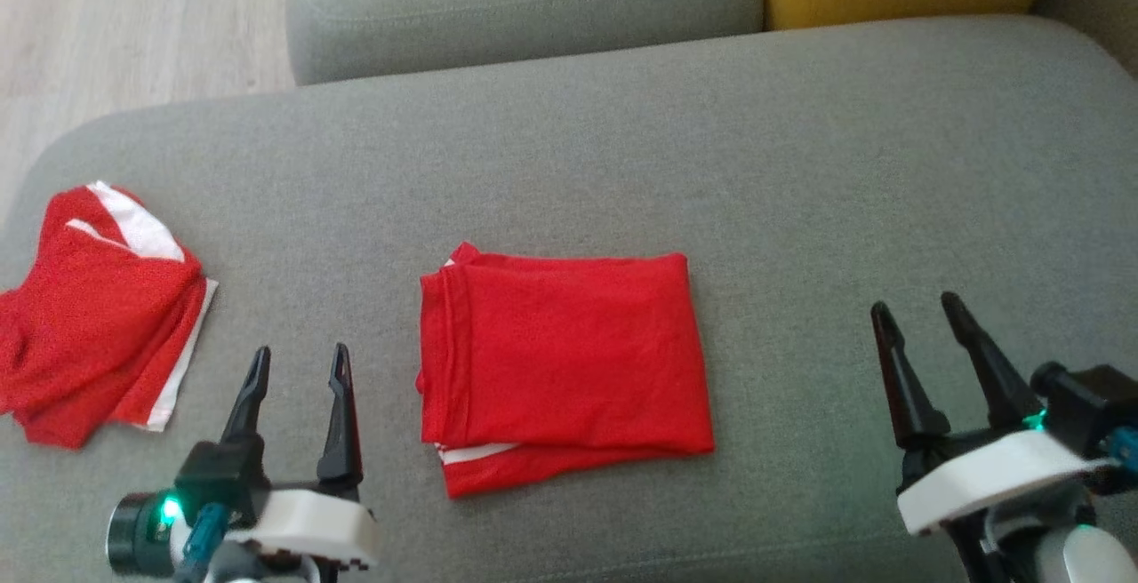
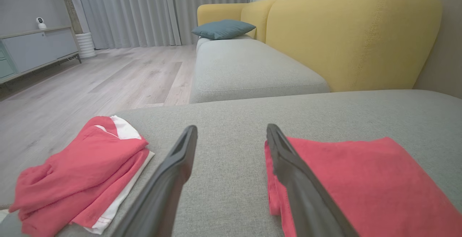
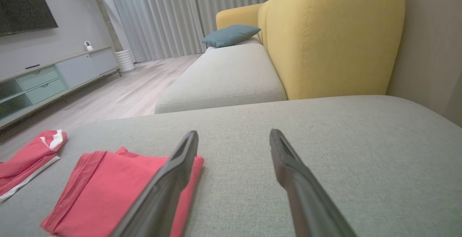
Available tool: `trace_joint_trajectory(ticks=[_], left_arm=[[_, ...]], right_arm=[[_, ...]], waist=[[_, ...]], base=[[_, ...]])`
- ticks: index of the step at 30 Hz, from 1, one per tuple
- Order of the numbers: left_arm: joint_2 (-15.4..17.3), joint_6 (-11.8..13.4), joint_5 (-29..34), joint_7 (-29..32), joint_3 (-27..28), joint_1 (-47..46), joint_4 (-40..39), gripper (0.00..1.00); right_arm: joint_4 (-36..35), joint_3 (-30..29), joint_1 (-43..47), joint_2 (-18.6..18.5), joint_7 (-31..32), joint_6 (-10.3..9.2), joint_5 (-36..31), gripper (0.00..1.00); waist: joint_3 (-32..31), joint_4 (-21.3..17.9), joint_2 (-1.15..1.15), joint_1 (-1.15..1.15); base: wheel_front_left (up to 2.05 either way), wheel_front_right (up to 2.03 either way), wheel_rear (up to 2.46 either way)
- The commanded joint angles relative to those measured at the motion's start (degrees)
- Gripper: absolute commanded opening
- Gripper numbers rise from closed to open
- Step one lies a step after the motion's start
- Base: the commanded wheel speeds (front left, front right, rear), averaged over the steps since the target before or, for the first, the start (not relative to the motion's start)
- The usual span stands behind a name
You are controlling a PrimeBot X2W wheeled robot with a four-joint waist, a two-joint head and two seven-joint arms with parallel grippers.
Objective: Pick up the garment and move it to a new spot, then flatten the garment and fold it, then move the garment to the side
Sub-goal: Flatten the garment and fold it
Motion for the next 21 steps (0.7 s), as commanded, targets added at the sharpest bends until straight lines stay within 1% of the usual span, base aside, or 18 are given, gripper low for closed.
trace_joint_trajectory(ticks=[1, 11, 21], left_arm=[[1.2, 0.6, 0.0, 0.0, 2.1, -1.3, -2.1, 1.00], [1.9, 1.7, 0.3, 1.5, 1.8, 0.6, -2.2, 1.00], [2.2, 2.2, 0.2, 2.0, 1.6, 0.9, -2.3, 1.00]], right_arm=[[-2.4, 1.2, -0.5, -0.4, 0.5, 0.20, -0.4, 1.00], [-2.8, 1.1, 1.1, -0.3, 2.2, 0.20, -1.0, 1.00], [-2.7, 0.6, 0.9, 0.0, 2.5, 0.20, -1.2, 1.00]], waist=[[-0.8, 0.0, 0.00, 0.00], [-1.8, 0.5, 0.00, 0.00], [-1.7, 0.7, 0.00, 0.00]], base=[[0.00, 0.00, 0.00], [0.00, 0.00, 0.00], [0.00, 0.00, 0.00]])
